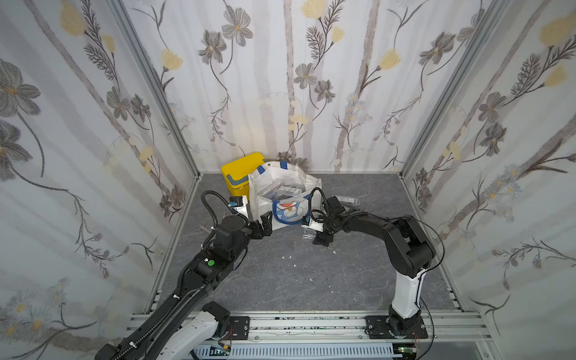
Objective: Put the compass set into the canvas bag
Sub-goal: Pick up the compass set at the center of the board.
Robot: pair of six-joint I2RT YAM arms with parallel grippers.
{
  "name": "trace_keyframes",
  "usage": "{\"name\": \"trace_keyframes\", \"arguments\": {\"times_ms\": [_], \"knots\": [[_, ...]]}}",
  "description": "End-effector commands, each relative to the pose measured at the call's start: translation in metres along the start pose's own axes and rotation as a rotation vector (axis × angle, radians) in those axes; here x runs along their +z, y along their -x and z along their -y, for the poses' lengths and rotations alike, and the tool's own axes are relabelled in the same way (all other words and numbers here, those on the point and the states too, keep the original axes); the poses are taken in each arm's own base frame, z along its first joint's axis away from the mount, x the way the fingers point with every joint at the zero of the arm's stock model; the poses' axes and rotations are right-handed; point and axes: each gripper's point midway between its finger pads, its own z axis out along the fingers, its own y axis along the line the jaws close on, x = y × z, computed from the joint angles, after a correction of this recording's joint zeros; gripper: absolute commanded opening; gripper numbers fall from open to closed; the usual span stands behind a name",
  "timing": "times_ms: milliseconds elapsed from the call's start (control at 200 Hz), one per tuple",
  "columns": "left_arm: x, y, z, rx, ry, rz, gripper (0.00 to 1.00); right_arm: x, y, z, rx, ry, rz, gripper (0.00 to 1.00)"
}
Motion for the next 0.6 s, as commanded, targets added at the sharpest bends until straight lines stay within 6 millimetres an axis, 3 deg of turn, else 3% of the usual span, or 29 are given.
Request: {"name": "trace_keyframes", "arguments": {"times_ms": [0, 290, 595], "knots": [[-0.001, 0.003, -0.003, 0.003, 0.016, 0.019, 1.00, 0.003, -0.017, -0.012, -0.024, 0.045, -0.069, 0.83], [-0.003, 0.004, -0.004, 0.006, 0.019, 0.030, 1.00, 0.004, -0.029, -0.031, -0.024, 0.113, -0.116, 0.70], [-0.007, 0.006, -0.006, 0.010, 0.023, 0.045, 1.00, -0.003, -0.027, -0.038, -0.058, 0.115, -0.111, 0.53]]}}
